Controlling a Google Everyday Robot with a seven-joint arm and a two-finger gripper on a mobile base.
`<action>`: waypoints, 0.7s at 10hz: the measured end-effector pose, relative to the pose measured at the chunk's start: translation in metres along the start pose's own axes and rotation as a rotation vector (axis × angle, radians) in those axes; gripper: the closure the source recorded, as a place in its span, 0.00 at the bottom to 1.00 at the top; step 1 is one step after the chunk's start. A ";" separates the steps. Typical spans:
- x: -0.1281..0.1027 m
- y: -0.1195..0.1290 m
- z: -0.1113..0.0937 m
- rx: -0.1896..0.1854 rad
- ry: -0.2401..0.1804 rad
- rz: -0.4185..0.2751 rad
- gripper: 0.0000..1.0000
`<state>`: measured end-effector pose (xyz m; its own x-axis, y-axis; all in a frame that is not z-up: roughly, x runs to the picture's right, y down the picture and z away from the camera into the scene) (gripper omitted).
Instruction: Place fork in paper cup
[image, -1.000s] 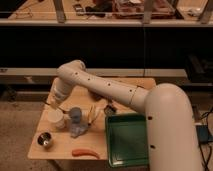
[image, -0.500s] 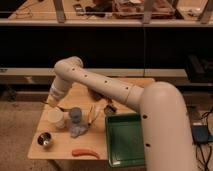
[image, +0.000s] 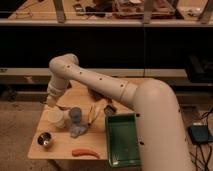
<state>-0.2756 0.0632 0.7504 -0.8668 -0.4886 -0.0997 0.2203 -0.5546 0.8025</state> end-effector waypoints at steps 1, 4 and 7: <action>-0.001 -0.001 0.000 0.000 -0.001 -0.005 1.00; -0.002 -0.008 -0.001 0.002 -0.011 -0.028 1.00; -0.003 -0.020 0.002 0.014 -0.027 -0.045 1.00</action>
<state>-0.2782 0.0767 0.7360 -0.8876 -0.4447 -0.1203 0.1743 -0.5659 0.8059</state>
